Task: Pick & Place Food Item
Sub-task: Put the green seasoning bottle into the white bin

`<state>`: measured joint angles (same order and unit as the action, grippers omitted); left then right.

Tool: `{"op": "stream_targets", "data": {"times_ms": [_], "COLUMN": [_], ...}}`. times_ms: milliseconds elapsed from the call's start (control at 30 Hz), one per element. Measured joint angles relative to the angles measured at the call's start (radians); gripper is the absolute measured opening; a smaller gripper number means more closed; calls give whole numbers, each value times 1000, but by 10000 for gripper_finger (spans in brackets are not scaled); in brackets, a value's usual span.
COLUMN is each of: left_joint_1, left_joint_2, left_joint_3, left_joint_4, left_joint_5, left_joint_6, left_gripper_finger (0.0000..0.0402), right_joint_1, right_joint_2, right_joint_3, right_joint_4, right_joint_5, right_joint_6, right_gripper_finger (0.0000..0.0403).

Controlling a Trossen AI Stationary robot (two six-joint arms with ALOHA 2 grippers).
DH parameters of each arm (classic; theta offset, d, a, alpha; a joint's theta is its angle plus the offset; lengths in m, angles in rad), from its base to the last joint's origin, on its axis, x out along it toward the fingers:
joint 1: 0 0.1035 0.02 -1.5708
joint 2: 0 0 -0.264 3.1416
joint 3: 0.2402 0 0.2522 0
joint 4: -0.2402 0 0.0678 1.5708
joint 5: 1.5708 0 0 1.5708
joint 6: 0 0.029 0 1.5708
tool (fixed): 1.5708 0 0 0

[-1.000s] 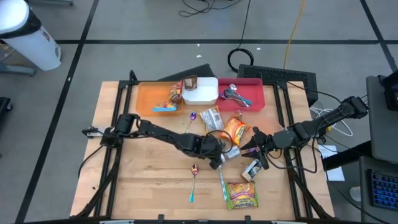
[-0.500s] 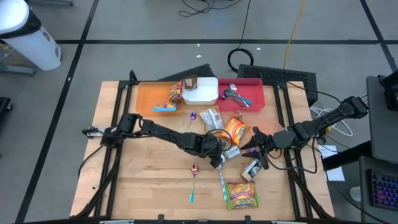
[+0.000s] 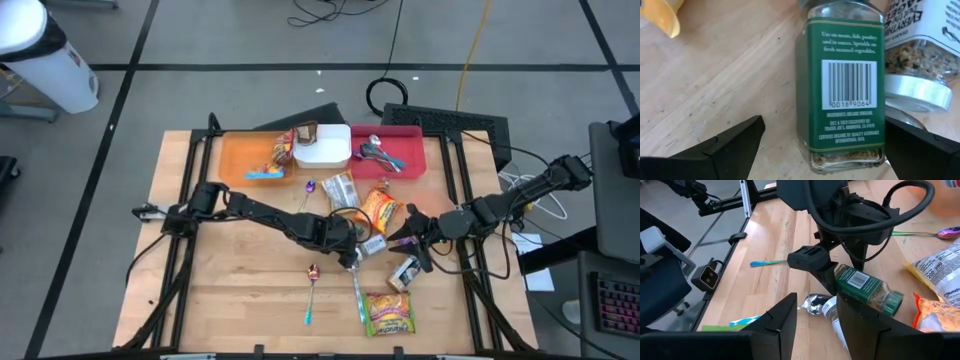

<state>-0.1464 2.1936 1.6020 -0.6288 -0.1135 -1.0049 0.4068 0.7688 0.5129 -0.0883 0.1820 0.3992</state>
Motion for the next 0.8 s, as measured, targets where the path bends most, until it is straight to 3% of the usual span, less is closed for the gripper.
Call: {"op": "stream_targets", "data": {"times_ms": [333, 800], "left_joint_1": [2, 4], "left_joint_2": [1, 3], "left_joint_3": [-1, -3], "left_joint_4": [-16, -20], "left_joint_5": [-16, -26], "left_joint_6": [-19, -21], "left_gripper_finger": [381, 227], "right_joint_1": [0, 0], "right_joint_2": [0, 0], "right_joint_3": [0, 0], "right_joint_4": [0, 0], "right_joint_5": [0, 0], "right_joint_6": [0, 0], "right_gripper_finger": [130, 130]}}
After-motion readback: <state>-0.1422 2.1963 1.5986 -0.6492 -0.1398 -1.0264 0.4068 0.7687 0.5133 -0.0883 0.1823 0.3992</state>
